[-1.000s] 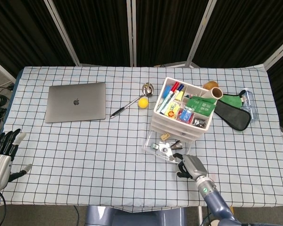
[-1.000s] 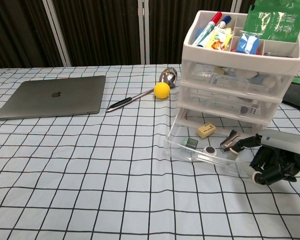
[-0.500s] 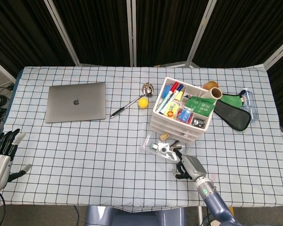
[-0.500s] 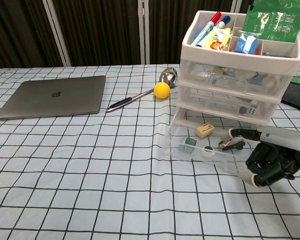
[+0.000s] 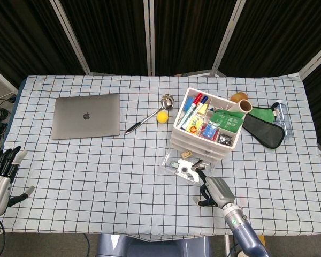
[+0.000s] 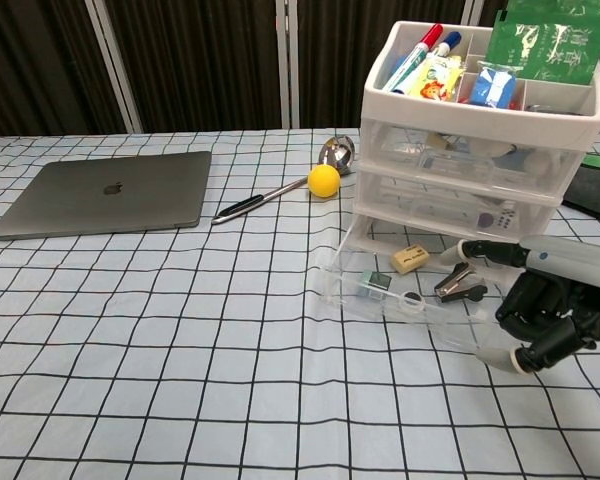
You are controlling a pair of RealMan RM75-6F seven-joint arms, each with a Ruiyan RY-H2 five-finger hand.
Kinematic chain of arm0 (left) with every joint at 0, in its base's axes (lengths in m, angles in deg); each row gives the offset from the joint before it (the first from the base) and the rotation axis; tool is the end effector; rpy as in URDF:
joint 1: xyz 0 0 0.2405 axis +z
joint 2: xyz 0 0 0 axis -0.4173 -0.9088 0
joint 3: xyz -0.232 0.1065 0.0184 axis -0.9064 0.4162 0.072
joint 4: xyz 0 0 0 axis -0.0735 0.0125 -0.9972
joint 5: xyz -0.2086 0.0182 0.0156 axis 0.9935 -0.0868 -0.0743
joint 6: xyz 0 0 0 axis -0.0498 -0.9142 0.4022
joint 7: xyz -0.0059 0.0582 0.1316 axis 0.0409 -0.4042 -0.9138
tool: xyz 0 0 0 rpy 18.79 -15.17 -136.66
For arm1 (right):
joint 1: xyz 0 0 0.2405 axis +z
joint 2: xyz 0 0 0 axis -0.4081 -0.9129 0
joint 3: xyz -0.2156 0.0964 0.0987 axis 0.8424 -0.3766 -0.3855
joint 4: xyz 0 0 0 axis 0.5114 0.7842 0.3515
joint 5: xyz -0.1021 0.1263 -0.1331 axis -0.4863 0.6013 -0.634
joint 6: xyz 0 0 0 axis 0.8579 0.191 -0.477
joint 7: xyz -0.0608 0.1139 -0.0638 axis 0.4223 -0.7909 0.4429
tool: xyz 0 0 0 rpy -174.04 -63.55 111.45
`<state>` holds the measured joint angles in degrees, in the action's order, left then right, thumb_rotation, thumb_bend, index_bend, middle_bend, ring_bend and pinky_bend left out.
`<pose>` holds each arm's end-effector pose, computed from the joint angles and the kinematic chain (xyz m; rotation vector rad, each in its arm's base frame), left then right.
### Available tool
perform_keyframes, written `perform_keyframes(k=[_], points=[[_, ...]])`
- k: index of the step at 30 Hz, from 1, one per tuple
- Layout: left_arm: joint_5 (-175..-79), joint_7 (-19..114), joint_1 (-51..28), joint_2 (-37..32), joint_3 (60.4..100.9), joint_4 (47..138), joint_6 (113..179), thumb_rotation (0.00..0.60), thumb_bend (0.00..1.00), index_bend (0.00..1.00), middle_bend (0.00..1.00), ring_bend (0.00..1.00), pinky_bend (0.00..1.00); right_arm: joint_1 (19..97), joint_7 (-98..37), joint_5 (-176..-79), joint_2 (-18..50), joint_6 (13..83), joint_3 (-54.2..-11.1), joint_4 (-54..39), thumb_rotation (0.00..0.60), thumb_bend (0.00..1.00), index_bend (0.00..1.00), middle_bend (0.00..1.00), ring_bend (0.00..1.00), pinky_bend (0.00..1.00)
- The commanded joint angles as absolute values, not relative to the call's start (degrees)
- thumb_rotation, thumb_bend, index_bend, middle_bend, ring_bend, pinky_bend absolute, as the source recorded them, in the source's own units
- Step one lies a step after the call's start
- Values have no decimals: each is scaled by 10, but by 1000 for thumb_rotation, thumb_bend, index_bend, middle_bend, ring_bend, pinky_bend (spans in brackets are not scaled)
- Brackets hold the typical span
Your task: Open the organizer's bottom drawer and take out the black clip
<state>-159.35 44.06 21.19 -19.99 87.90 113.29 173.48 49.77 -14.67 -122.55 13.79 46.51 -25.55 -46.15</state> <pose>-0.2867 0.1649 0.1517 -1.4349 -0.7891 -0.9979 -0.1726 -0.2193 0.0013 1.6175 -1.6056 0.9274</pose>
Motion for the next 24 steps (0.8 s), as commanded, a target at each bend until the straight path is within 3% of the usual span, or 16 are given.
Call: perform_keyframes(k=[1,13,24], points=[[-1594,441,212,-200,879,1133,1736,600,174,0,0,0,0,497,-140,-1226,134,470,-253,-469,600,215,112,892,964,860],[-1596,442,214,-200,878,1133,1741,600,174,0,0,0,0,495,-98,-1297,159,548,-285,-423,600,184,295,1000,1000,919],[-1600,438,216,-200,878,1135,1745,600,174,0,0,0,0,525,-29,-1276,144,521,-295,-396,600,150,401,1000,1000,969]])
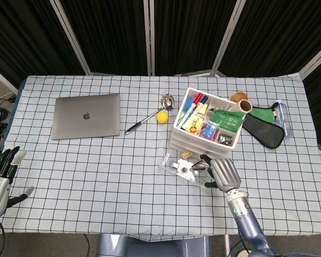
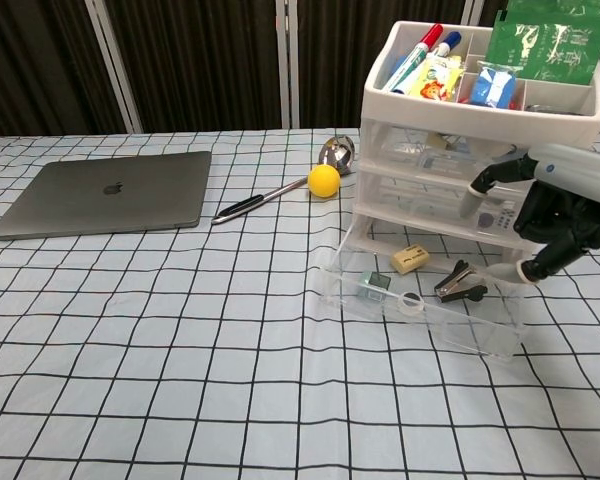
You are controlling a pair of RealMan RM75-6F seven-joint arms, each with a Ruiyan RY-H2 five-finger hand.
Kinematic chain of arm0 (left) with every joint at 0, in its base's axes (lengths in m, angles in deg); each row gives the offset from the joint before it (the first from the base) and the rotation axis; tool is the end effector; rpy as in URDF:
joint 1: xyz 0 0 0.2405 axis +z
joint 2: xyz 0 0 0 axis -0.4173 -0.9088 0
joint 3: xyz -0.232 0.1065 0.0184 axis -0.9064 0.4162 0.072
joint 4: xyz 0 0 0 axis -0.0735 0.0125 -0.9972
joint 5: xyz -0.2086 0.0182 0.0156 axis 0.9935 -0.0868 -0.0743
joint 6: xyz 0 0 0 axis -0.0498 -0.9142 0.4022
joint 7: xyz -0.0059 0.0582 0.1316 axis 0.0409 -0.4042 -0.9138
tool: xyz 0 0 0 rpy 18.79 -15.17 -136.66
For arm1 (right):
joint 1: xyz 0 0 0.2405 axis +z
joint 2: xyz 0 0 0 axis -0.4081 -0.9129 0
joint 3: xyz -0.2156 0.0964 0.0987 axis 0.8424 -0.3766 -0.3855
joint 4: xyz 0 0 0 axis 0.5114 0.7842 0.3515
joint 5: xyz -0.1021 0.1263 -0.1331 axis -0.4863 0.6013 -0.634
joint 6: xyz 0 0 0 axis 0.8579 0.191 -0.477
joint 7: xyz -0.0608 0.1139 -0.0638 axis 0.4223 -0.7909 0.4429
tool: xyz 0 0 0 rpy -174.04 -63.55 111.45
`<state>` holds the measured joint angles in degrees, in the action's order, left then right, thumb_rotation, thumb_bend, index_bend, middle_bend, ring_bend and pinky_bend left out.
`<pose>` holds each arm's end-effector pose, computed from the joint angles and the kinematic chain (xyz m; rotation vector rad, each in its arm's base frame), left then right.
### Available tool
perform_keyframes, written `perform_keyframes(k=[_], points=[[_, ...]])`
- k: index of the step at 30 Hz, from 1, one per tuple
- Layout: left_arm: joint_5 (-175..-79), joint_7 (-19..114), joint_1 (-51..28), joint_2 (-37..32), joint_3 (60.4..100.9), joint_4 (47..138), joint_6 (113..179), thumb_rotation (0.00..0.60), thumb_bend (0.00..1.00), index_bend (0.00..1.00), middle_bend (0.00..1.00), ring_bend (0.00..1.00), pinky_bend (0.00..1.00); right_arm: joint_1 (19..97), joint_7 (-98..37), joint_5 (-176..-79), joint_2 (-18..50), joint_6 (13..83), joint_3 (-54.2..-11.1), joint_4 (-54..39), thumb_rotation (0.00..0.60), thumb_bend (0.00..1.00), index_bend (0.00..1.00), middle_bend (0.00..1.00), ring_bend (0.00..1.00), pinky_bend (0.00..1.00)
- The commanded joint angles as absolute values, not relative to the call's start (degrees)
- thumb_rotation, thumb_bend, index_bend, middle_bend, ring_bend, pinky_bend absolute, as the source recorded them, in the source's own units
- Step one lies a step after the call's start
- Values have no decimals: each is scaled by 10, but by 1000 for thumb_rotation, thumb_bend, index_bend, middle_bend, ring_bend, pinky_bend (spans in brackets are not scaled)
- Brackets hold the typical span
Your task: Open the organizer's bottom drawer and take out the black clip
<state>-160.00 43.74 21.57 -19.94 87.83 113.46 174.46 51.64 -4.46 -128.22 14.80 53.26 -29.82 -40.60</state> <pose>-0.2847 0.1628 0.1531 -1.4286 -0.7742 -1.0094 -0.1660 -0.2598 0.0255 1.6378 -1.1743 0.9798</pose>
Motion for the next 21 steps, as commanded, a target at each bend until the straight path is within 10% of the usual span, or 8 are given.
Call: perform_keyframes(k=[1,21], points=[[-1600,439,216,-200,878,1135,1745,600,174,0,0,0,0,527,-21,-1281,144,517,-290,-389,600,150,407,1000,1000,970],[-1600,441,215,-201,878,1134,1741,600,174,0,0,0,0,545,-30,-1443,191,508,-247,-237,600,161,392,1000,1000,996]])
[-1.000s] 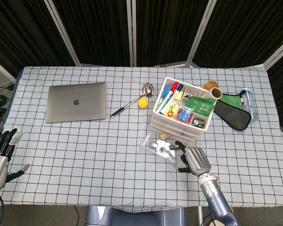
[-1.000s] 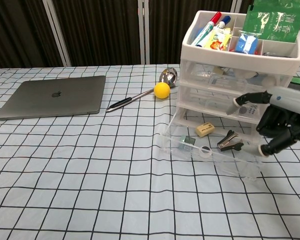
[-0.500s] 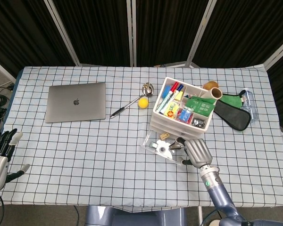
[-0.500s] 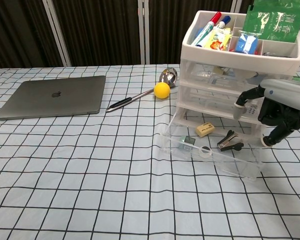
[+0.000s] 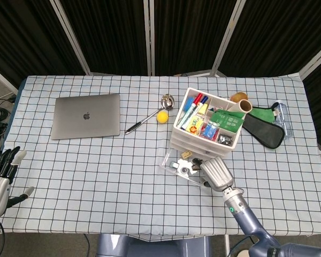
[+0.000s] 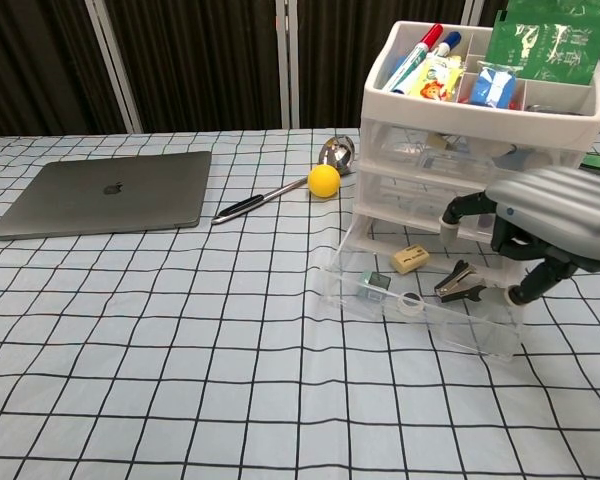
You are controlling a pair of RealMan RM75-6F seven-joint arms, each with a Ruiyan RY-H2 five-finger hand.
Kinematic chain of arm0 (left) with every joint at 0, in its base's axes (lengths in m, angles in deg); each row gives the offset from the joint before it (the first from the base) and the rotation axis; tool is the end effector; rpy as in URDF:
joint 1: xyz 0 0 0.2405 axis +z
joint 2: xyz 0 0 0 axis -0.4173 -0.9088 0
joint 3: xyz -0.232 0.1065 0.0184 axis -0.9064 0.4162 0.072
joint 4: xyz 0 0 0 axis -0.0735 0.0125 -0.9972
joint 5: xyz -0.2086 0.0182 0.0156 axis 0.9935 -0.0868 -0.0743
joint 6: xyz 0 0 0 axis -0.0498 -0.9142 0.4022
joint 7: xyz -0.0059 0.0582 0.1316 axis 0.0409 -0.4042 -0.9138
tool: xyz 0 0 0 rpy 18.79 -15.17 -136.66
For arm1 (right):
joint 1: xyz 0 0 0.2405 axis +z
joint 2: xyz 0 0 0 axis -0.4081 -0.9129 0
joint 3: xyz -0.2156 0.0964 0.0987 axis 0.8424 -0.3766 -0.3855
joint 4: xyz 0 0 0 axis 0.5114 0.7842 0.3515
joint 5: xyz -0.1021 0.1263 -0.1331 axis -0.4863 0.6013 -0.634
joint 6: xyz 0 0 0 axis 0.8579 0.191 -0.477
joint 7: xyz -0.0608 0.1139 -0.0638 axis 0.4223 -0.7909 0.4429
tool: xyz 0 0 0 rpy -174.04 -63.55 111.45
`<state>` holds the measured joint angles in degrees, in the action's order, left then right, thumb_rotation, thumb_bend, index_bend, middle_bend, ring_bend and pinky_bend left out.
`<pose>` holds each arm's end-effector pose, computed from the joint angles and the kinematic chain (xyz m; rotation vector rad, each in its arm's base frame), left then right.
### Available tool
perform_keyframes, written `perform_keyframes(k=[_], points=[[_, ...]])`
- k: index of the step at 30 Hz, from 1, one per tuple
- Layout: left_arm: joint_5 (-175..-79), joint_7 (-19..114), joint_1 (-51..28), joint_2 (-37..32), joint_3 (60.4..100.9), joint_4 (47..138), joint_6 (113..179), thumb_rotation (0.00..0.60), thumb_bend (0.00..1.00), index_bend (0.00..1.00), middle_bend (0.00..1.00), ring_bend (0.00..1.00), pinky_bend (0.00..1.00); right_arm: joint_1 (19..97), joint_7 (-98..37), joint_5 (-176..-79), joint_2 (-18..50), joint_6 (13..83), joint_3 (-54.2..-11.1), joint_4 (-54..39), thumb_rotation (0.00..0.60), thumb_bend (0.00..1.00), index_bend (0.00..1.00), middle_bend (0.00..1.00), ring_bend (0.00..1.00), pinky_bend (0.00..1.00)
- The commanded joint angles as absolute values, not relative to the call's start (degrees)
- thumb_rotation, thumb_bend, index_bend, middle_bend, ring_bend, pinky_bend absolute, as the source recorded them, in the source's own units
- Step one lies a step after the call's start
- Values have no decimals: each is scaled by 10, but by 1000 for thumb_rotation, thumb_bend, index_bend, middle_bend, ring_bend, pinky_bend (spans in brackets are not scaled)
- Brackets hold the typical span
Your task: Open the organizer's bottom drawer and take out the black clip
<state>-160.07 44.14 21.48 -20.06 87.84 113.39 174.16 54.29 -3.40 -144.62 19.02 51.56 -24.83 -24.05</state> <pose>-0.2850 0.1633 0.1530 -1.4333 -0.7794 -1.0108 -0.1806 -0.2694 -0.0011 1.8907 -0.7435 0.9288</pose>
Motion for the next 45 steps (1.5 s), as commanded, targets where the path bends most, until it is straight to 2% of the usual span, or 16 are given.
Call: perform_keyframes(k=[1,8,23,45], points=[[-1600,441,215,-201,878,1134,1741,600,174,0,0,0,0,547,-27,-1440,192,503,-248,-235,600,164,389,1000,1000,997],[-1599,442,214,-200,878,1134,1740,600,175,0,0,0,0,551,-13,-1437,204,493,-251,-206,600,168,383,1000,1000,996],[-1598,439,213,-199,878,1134,1736,600,174,0,0,0,0,554,-22,-1431,221,480,-259,-163,600,213,482,1000,1000,996],[-1598,437,212,-198,879,1133,1733,600,175,0,0,0,0,555,-54,-1416,250,461,-267,-111,600,254,502,1000,1000,996]])
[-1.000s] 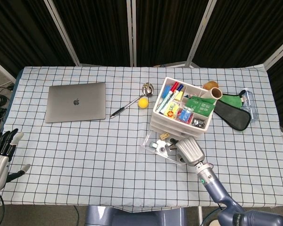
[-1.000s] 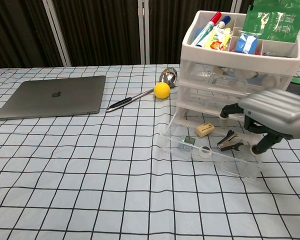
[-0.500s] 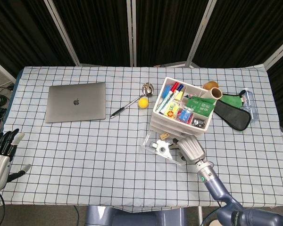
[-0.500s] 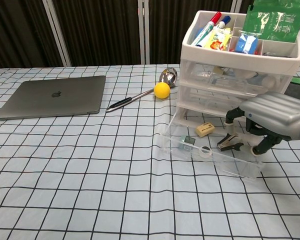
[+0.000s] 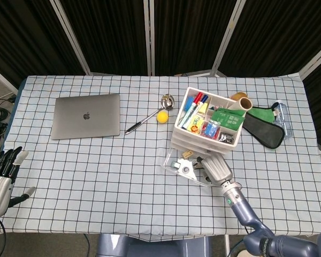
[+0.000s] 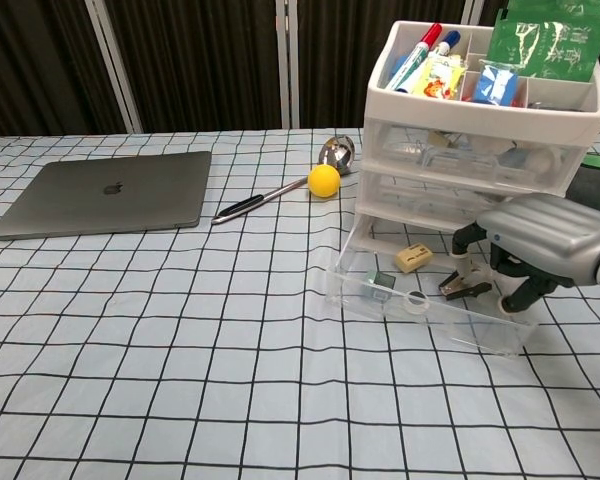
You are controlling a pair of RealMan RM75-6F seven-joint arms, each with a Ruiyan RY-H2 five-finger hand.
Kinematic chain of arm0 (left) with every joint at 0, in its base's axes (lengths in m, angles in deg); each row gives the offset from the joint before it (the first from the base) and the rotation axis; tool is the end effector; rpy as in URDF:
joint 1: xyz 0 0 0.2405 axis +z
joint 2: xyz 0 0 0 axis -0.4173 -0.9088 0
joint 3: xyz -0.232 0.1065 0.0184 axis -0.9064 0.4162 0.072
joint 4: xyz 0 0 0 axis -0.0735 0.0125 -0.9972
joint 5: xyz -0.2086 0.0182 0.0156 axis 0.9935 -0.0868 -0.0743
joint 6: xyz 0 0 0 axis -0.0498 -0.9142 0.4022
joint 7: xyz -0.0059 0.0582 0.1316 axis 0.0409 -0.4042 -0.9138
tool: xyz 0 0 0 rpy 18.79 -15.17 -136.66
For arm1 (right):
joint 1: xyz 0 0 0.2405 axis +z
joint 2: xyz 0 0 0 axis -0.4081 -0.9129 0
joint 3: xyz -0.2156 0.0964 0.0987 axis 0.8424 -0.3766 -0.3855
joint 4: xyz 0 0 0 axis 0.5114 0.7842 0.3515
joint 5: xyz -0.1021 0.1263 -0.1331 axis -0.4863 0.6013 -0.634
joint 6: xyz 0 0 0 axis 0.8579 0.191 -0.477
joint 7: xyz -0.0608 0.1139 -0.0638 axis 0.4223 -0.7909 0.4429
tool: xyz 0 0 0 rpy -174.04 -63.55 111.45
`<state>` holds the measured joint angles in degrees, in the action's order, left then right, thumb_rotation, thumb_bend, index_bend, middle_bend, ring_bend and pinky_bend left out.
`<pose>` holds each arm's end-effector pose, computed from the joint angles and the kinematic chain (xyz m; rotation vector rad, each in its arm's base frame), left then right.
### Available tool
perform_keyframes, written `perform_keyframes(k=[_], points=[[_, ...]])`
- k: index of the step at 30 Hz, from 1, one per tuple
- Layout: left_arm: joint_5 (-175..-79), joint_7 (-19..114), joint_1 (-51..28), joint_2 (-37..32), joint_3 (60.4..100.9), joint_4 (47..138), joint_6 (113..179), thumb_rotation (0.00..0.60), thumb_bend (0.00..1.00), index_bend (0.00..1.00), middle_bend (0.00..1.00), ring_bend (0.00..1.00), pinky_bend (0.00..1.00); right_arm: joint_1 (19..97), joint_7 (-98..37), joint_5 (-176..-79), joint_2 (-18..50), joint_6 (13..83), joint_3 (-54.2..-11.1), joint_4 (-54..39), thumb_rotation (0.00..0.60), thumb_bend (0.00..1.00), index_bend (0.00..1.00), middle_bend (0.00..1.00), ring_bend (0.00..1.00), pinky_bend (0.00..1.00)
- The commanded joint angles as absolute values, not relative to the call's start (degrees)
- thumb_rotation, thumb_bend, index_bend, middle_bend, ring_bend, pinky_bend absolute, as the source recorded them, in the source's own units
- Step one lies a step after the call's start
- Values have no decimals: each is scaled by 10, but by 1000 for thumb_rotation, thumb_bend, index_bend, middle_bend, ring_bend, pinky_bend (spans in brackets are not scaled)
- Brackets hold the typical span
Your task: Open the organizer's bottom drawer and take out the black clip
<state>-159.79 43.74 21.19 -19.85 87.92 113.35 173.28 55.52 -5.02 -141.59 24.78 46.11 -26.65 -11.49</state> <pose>-0.2855 0.1647 0.1500 -1.4439 -0.7867 -0.9986 -0.2080 -0.2947 -0.0279 1.8895 -0.7508 0.8041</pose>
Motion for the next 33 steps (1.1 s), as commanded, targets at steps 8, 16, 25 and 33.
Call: perform_keyframes(k=[8,16,25,33], points=[[-1599,434,211,-198,880,1134,1731,600,175,0,0,0,0,554,-62,-1421,259,464,-268,-93,600,289,510,1000,1000,996],[-1602,431,211,-197,882,1135,1731,600,175,0,0,0,0,552,-59,-1427,267,470,-267,-78,600,308,508,1000,1000,996],[-1604,433,211,-198,883,1136,1732,600,174,0,0,0,0,552,-49,-1424,270,464,-266,-73,600,295,510,1000,1000,997],[-1608,433,211,-199,885,1137,1731,600,174,0,0,0,0,552,-54,-1424,276,462,-266,-63,600,297,521,1000,1000,996]])
